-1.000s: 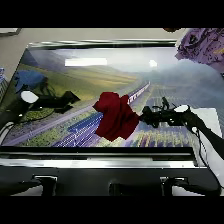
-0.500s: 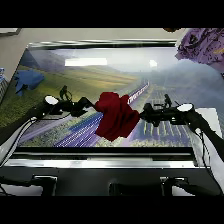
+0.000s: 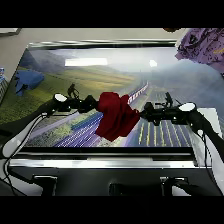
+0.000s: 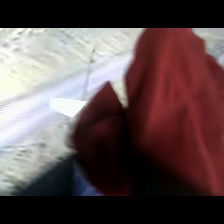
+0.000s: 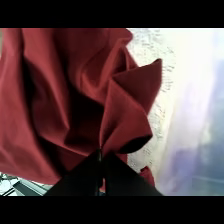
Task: Fold the clothes and pants, and hang the long-sleeved shirts on hangers.
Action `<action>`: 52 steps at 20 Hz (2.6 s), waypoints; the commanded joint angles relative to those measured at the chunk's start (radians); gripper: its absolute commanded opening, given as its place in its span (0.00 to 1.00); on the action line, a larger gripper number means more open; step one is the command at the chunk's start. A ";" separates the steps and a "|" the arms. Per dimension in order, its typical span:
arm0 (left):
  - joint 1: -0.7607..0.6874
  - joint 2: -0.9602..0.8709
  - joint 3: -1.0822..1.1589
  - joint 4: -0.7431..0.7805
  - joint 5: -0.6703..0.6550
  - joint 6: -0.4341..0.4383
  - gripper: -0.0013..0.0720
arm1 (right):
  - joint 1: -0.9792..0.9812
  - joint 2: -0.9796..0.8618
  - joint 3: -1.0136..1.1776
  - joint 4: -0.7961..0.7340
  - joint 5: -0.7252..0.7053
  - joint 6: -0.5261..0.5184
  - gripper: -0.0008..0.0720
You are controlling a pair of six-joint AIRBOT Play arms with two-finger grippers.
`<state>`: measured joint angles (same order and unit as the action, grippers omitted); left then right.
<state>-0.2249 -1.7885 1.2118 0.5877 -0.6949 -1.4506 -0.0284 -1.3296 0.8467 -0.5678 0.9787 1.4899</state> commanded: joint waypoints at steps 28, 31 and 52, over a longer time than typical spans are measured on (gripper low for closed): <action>0.300 1.069 0.652 1.040 -0.515 -0.473 0.03 | 0.000 0.422 1.205 -1.029 0.174 0.253 0.05; 0.300 0.965 0.652 1.039 -0.595 -0.472 0.03 | 0.000 0.282 1.205 -1.041 0.194 0.381 0.05; 0.301 0.097 0.512 0.920 -0.355 -0.460 0.04 | -0.039 -0.561 1.204 -0.464 0.402 0.252 0.66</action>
<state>0.0746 -1.6871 1.7233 1.5211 -1.0531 -1.9114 -0.0132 -1.9232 2.0506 -1.0813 1.2583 1.8484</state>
